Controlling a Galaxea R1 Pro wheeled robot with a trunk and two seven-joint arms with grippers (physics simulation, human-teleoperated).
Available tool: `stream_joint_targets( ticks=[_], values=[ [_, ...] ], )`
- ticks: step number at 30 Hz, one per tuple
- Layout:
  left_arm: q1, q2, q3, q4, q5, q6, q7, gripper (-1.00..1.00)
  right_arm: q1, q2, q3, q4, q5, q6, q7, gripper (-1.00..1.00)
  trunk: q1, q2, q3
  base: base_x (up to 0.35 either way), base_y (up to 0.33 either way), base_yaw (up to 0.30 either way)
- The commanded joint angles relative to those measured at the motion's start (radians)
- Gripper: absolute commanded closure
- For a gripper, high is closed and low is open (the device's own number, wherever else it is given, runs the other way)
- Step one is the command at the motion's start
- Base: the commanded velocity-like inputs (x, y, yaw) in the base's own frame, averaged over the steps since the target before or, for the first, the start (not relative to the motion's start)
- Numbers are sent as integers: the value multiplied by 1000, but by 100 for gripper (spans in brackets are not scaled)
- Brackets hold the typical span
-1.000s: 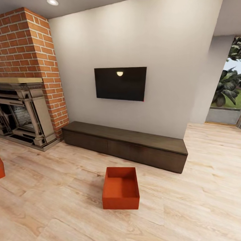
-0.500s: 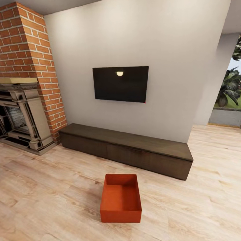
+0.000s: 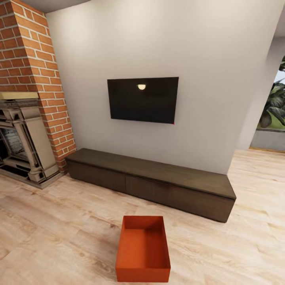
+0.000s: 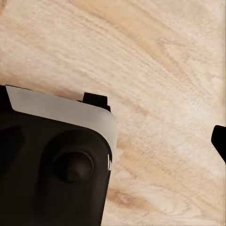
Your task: Move the two storage containers from the living room to the garage. In the garage, place one container on the floor and stack the other container on top of it (either order is fine).
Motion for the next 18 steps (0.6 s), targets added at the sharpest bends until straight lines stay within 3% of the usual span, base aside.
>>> stream_joint_targets(
  ticks=[1, 18],
  values=[
    [0, 0, 1, -2, 8, 6, 0, -100, -1, 0, 6, 2, 1, -4, -4, -100, 1, 0, -1, 316, 0, 0],
    [0, 0, 1, -2, 8, 6, 0, -100, -1, 0, 7, 2, 1, -4, -4, -100, 1, 0, -1, 317, 0, 0]
  ],
)
